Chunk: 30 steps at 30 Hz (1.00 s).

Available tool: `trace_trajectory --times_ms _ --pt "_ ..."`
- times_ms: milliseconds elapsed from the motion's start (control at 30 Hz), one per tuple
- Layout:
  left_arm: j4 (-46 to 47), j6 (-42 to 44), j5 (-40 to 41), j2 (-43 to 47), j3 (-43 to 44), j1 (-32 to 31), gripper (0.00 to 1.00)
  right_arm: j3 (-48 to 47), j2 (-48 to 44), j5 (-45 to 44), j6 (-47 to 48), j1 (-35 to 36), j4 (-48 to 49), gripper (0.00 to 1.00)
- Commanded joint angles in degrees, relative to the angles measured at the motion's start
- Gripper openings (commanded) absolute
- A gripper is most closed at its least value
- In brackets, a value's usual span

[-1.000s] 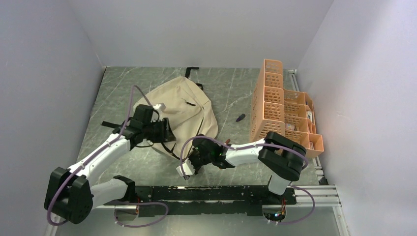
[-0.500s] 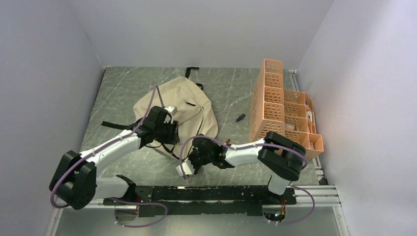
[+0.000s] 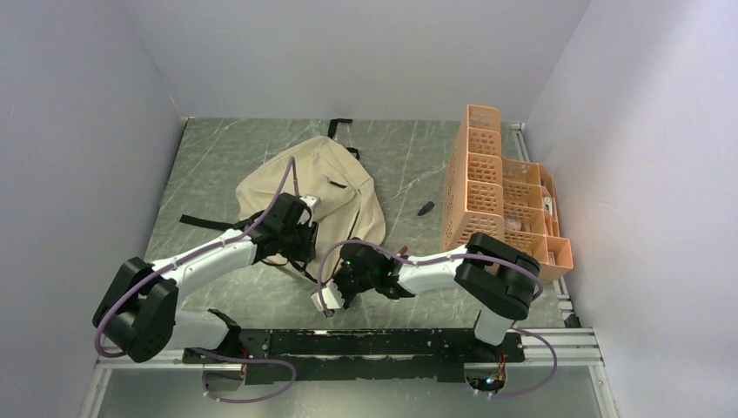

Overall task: Pack the student bag
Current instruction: Zip the student bag at the center of the board.

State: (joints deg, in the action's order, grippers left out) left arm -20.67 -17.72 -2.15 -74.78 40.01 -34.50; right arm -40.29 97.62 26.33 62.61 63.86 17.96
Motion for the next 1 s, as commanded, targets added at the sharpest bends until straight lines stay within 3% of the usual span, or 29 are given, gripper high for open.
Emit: trace_trajectory --times_ms 0,300,533,767,967 --pt "-1.6 1.2 2.1 -1.1 1.8 -0.9 0.4 0.4 1.6 3.4 -1.4 1.4 -3.0 0.07" --pt "-2.3 2.2 2.1 -3.0 2.7 -2.1 0.3 0.2 2.0 3.2 -1.7 1.4 -3.2 0.06" --pt "-4.5 0.9 7.9 -2.1 3.8 -2.2 0.06 -0.1 2.4 3.5 -1.5 1.4 -4.1 0.06" --pt "-11.0 -4.8 22.6 1.4 6.1 -2.1 0.05 -0.9 2.8 4.0 -0.2 1.4 -6.6 0.0" --pt "-12.4 -7.2 29.5 6.1 6.3 -0.1 0.05 -1.5 3.3 5.2 0.5 1.4 -8.5 0.0"
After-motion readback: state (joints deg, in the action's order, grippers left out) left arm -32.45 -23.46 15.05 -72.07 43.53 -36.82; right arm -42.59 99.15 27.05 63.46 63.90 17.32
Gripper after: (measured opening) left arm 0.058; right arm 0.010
